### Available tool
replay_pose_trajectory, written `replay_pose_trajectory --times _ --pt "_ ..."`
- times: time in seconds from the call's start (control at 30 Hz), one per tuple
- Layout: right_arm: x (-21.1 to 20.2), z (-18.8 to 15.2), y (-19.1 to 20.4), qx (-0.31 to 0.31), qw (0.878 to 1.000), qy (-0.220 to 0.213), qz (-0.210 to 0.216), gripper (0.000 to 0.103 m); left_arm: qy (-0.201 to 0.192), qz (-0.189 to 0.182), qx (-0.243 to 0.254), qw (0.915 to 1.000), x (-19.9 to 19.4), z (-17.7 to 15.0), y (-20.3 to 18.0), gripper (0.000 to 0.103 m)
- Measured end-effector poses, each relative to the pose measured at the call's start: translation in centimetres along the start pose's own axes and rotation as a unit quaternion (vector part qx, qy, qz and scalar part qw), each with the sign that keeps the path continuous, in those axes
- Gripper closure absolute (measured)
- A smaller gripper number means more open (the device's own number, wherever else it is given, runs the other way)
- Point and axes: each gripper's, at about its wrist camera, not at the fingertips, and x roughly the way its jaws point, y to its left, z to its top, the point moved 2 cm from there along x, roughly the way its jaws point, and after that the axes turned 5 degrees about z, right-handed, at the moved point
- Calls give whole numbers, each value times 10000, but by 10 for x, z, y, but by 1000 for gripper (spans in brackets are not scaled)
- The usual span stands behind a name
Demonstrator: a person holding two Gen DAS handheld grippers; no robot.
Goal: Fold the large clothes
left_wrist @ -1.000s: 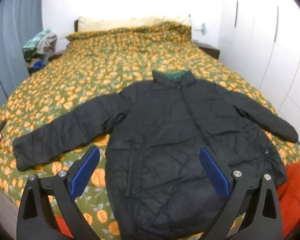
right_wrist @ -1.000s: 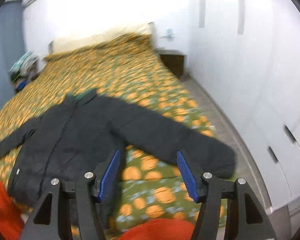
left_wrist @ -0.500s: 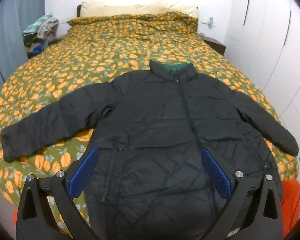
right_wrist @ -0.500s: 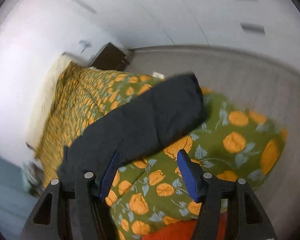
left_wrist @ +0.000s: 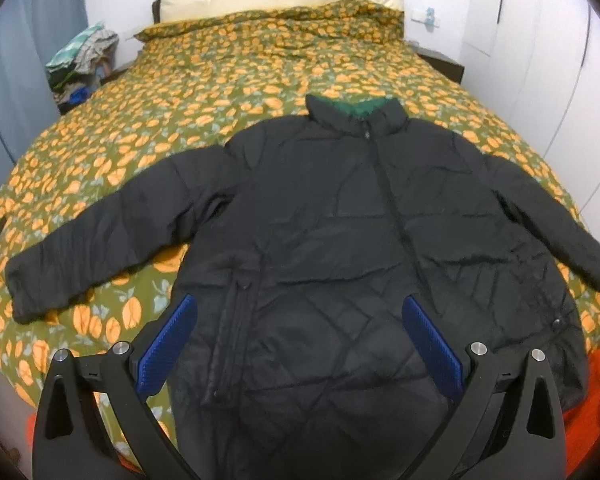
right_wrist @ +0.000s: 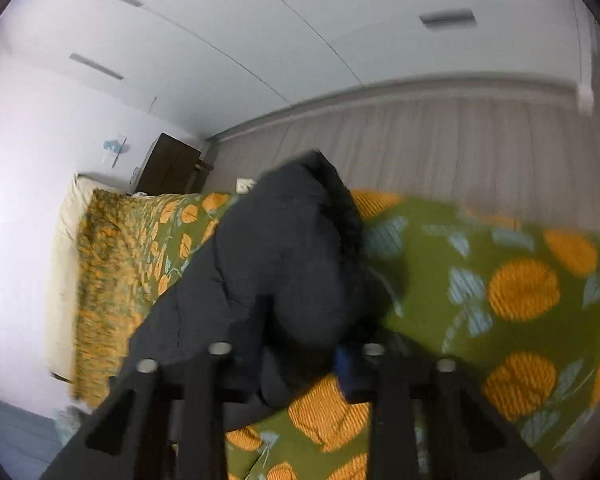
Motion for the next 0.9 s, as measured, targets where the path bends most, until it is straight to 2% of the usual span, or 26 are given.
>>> replay_pose_trajectory --times 0.03,0.1,0.17,0.2,0.27,0.33,0.4,0.43,0.5,0.57,0.7,0.83,0.9 --pt "-6 0 17 -325 9994 -88 -23 87 18 18 -2 10000 1 -1 2 1" --pt "-23 -1 56 -928 9951 -245 217 89 31 83 20 10000 4 -4 4 1" --pt "-47 -13 122 -1852 9795 -392 685 90 44 160 33 9999 7 -6 8 1" --pt "-54 -19 143 -2110 9730 -413 835 90 52 171 20 9998 9 -6 9 1" --pt "-75 -48 217 -2948 9450 -400 1361 90 62 179 -64 9998 11 -7 14 1" --pt "-85 -74 264 -3394 9245 -298 1708 90 50 174 -171 9997 12 -7 19 1" --pt "-86 -114 321 -3795 9008 -67 2109 90 39 191 -283 9994 13 -7 26 1" --pt "-85 -126 334 -3878 8950 24 2203 90 38 202 -335 9992 13 -8 30 1" --pt "-71 -173 376 -4119 8767 336 2463 90 54 223 -447 9987 15 -8 39 1" --pt "-50 -216 403 -4317 8631 663 2537 90 84 268 -548 9981 18 -9 48 1" --pt "-7 -312 412 -4666 8402 1260 2458 90 165 423 -677 9967 28 -10 67 1" --pt "39 -389 394 -5087 8174 1668 2129 90 257 454 -748 9958 40 -9 80 1" --pt "49 -413 381 -5225 8086 1808 2013 90 299 426 -738 9959 48 -7 81 1"
